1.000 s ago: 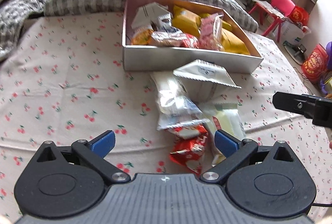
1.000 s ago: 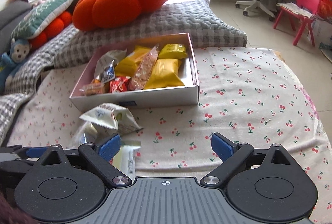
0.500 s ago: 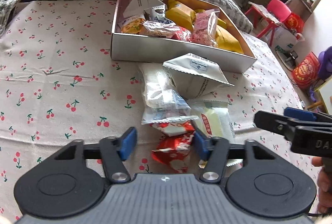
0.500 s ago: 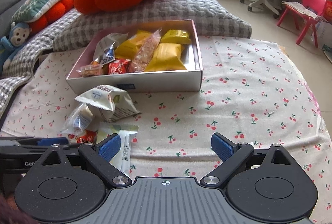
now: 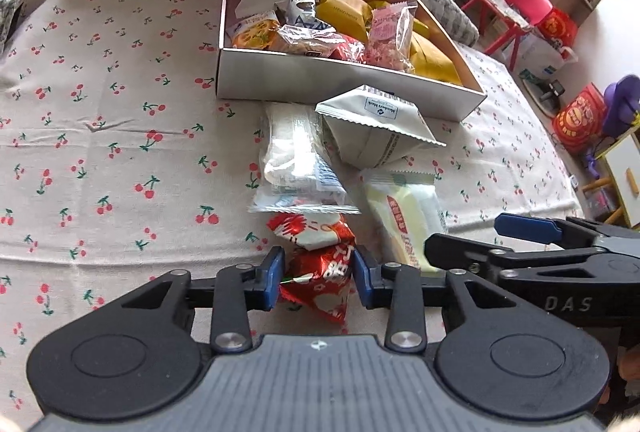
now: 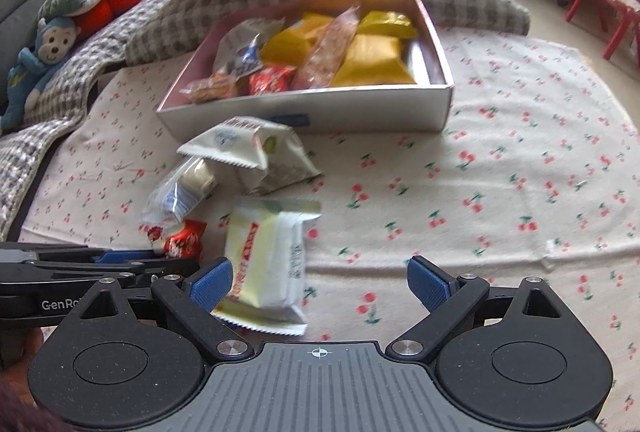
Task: Organize snacks
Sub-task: 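Grasp the red candy packet with the left tool while the right tool grasps the white wafer bar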
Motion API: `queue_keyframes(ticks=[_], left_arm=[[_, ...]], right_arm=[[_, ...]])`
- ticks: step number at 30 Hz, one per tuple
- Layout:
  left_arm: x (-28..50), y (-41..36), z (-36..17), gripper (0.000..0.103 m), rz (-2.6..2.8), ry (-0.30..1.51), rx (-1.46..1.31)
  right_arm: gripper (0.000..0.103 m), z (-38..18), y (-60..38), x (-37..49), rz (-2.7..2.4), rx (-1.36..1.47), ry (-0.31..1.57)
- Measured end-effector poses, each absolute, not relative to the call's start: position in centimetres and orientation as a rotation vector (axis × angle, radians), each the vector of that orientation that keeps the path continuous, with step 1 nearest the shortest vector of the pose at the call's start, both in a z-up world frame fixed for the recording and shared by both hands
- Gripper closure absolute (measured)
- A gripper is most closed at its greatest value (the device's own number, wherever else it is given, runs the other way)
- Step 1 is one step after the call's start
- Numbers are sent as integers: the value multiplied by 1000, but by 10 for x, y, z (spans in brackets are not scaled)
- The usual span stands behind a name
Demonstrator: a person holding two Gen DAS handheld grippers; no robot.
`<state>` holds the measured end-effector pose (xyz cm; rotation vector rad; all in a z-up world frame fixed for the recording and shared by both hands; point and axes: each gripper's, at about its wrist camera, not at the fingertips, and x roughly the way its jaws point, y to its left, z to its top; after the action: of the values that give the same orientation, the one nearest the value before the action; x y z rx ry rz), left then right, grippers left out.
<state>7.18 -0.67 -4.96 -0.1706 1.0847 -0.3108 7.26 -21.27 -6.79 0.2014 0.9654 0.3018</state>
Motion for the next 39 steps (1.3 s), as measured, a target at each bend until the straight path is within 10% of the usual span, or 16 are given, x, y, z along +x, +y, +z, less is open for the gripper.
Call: queue_keyframes(ticks=[29,39], left_arm=[[34,4,-61,58,-442,819,169],[35,5,-54,74,-467,838,106]], right_arm=[[11,-90,-175,49,334,29,781],[56,-83,-169,49,361,-12,763]])
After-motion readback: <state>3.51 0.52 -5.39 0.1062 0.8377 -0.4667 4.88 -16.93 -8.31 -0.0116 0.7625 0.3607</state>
